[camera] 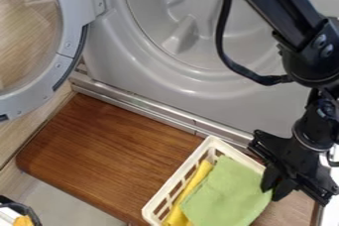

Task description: Take the green cloth out of the plastic basket and put it in the washing machine.

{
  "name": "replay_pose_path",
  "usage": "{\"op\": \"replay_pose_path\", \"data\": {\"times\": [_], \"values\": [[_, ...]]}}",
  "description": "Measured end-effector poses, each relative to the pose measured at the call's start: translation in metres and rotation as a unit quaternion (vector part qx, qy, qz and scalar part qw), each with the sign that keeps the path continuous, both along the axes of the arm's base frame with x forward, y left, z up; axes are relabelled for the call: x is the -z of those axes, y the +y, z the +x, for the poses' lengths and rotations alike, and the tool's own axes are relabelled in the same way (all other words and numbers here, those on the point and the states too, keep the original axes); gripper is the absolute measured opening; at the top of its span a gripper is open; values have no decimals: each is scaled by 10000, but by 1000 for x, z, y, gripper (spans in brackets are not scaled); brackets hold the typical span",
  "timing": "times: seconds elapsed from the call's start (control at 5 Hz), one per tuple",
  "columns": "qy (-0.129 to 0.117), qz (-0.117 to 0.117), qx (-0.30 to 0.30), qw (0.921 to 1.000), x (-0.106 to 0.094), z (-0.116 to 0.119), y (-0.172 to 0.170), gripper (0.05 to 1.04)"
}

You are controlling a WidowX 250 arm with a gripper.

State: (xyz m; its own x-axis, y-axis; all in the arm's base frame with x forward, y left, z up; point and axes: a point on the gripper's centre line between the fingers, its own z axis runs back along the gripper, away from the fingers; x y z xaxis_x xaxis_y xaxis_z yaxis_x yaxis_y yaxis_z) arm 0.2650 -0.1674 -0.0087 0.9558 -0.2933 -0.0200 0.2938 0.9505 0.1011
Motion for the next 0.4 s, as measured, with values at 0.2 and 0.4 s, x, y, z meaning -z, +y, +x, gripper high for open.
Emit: {"op": "replay_pose_path", "data": {"times": [0.2, 0.4], "values": [[-214, -146, 19, 9997, -24, -2, 2, 62], [-357, -254, -89, 9990, -49, -8, 15, 62]]}}
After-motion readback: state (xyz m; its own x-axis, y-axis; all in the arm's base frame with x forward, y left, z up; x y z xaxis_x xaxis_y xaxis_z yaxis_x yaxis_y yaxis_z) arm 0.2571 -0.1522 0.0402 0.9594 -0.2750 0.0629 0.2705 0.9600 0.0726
